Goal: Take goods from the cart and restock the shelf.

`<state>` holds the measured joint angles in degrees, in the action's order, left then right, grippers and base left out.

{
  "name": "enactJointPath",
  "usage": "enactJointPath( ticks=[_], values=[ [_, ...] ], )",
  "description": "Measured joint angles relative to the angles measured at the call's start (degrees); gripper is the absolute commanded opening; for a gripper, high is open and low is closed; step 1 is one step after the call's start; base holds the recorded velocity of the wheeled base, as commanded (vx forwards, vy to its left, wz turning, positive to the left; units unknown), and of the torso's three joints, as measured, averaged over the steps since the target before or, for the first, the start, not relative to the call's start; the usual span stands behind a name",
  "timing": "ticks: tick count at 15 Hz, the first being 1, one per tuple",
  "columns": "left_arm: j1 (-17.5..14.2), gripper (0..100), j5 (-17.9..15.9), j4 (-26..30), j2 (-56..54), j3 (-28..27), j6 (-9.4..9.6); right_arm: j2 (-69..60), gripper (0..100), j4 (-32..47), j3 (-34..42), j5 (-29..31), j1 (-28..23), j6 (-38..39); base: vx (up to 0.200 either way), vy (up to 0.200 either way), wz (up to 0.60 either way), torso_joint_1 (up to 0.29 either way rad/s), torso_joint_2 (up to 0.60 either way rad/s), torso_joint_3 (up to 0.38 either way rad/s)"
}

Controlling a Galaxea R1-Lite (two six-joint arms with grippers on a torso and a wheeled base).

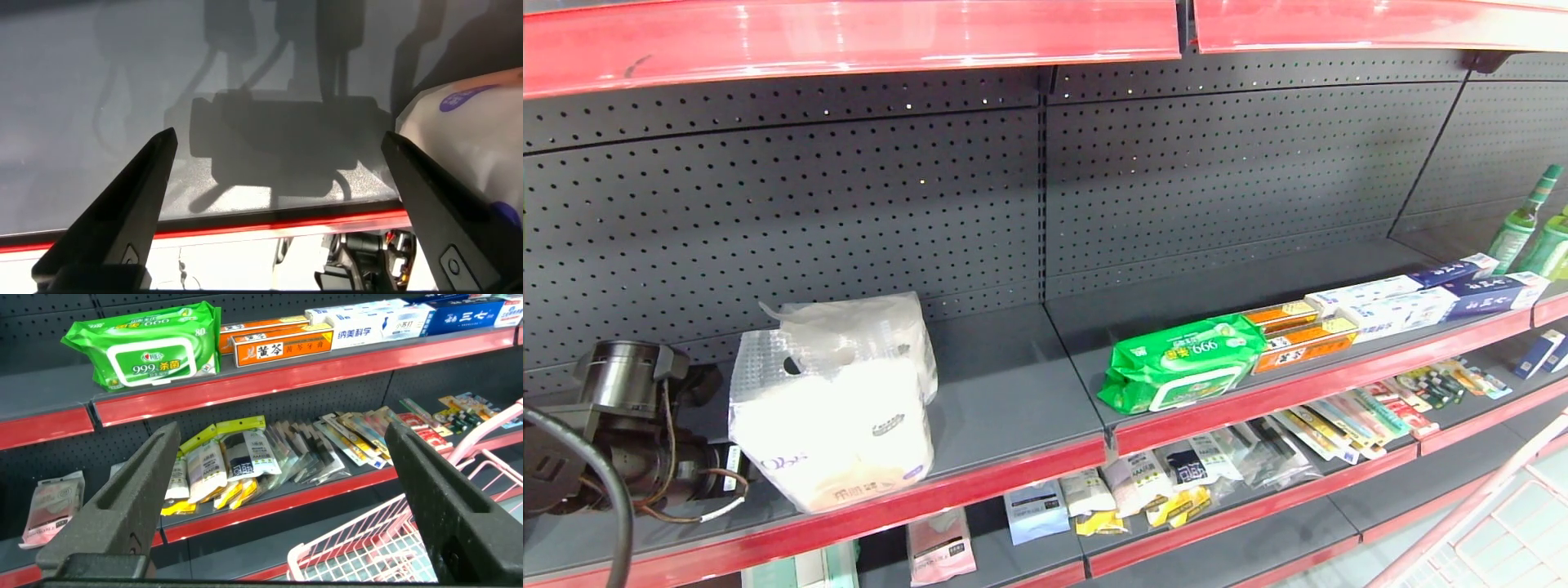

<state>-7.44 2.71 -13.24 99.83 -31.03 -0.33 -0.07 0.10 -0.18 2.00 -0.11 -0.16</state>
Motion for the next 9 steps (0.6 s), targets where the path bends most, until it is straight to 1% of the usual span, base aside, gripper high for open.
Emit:
enactJointPath(
  ticks=[3, 9],
  values=[
    [-0.30, 100, -0.02, -0.02, -0.27, 0.16, 0.00, 0.00, 100, 0.00, 0.00, 0.02, 0.01, 0.00, 0.000, 0.000, 0.00, 0.000, 0.00, 0.000],
    [0.06, 100, -0.06, 0.09, -0.55, 0.24, 0.01, 0.00, 100, 0.00, 0.00, 0.02, 0.00, 0.00, 0.000, 0.000, 0.00, 0.000, 0.00, 0.000]
  ],
)
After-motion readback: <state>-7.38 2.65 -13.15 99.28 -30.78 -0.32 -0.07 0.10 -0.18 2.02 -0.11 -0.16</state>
